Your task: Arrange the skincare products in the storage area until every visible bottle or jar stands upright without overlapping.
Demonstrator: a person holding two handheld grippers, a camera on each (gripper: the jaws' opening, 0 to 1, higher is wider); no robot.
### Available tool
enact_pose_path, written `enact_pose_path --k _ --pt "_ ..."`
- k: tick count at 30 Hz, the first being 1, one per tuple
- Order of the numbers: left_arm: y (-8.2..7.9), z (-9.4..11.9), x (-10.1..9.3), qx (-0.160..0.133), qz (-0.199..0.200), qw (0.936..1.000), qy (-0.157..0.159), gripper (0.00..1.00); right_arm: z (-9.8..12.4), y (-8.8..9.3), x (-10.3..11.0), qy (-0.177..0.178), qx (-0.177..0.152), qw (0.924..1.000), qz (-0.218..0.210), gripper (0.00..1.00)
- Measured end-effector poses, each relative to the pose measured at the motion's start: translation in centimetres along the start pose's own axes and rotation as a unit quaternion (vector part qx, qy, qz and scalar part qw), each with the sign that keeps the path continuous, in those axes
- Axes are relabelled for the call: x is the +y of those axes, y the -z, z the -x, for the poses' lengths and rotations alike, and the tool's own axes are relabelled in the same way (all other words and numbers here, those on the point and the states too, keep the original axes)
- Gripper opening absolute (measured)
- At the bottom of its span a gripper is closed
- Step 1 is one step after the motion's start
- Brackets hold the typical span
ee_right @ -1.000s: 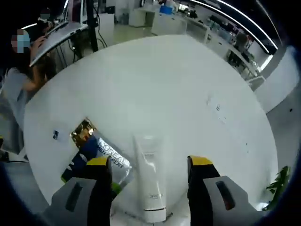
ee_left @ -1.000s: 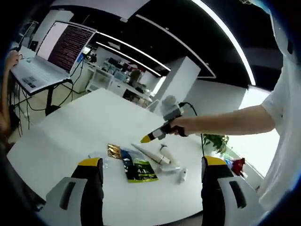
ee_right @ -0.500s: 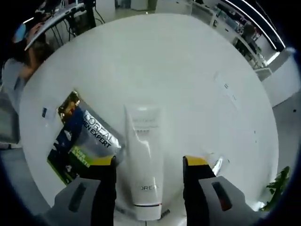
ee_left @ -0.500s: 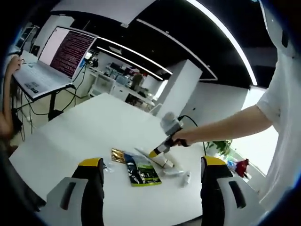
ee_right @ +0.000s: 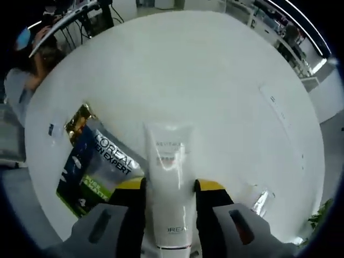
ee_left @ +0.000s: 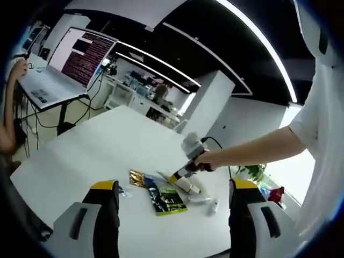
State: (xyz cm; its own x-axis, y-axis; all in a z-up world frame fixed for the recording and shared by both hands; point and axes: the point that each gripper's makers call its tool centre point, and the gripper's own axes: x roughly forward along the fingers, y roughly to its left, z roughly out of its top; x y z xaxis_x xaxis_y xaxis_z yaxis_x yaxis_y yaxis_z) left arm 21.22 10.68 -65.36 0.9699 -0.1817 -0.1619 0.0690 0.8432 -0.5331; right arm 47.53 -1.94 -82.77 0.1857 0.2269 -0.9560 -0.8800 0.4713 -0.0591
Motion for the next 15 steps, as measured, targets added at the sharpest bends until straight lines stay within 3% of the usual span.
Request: enact_pose_path --k 1,5,10,15 --pt "0.0 0.0 0.0 0.000 0.000 1.0000 0.000 0.76 -0.1 0.0 0.1 -0.007 0.003 0.9998 0.019 0.33" --pt "-0.2 -0.1 0.2 0.000 0.002 1.0000 0.001 0.75 -0.3 -0.1 -0.3 -0.007 0.000 0.9999 0.010 0.33" --pt "-0.1 0.0 0.4 0.000 0.006 1.0000 0.006 0.75 -0.2 0.0 -0.1 -0.002 -0.010 0.9996 -0.025 0.31" --pt "-0.3 -0.1 0.3 -0.003 0.016 0.9999 0.004 0.75 0.2 -0.6 -1.3 0.019 -0.034 0.9983 -0.044 0.30"
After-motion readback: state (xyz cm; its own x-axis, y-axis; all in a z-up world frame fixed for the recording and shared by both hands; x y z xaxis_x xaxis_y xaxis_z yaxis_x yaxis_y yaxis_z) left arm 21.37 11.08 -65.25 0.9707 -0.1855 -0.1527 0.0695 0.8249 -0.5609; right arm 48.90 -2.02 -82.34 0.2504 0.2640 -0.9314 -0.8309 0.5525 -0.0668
